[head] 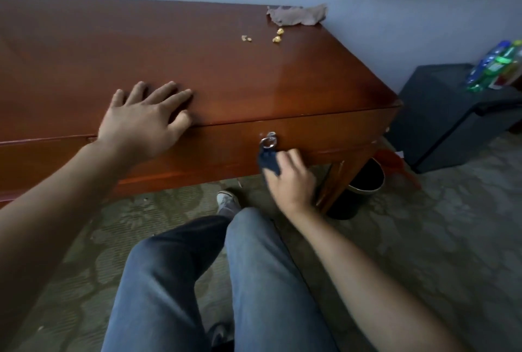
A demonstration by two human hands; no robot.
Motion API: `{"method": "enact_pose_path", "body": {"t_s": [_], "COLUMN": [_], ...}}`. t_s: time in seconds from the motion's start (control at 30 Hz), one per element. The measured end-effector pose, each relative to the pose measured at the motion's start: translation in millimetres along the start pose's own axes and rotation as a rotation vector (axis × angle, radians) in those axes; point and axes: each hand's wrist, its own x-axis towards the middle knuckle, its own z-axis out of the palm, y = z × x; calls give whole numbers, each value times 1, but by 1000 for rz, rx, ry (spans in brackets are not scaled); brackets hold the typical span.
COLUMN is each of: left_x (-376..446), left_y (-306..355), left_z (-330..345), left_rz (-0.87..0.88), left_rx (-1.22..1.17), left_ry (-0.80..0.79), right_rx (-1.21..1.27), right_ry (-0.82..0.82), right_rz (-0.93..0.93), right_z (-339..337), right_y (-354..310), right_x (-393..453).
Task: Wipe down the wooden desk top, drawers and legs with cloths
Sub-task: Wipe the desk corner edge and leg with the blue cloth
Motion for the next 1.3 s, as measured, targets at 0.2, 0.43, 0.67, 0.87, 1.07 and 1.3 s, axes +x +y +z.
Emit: {"method": "enact_pose_path", "body": {"t_s": [0.2, 0.43, 0.67, 0.87, 1.07, 1.3], "left_x": [3, 52, 103, 132, 137, 139], "left_y": [63, 176, 273, 309, 311, 312], "left_z": [1, 6, 25, 29, 39, 46], "left_rz": [210, 404, 472, 494, 488, 480], "left_rx": [-75, -130, 22, 171, 146, 137], "left_ry": [127, 25, -140, -197, -181, -160], "right_rx": [-15, 101, 279, 718, 816, 318], "right_ry": [121, 261, -299, 6, 140, 303], "right_rz": [679, 879, 168, 937, 828, 462], "right_z": [-60, -42, -58, -100, -120, -68], "right_y": [117, 84, 108, 189, 220, 183], "right_x": [47, 49, 26, 20, 68, 55]}}
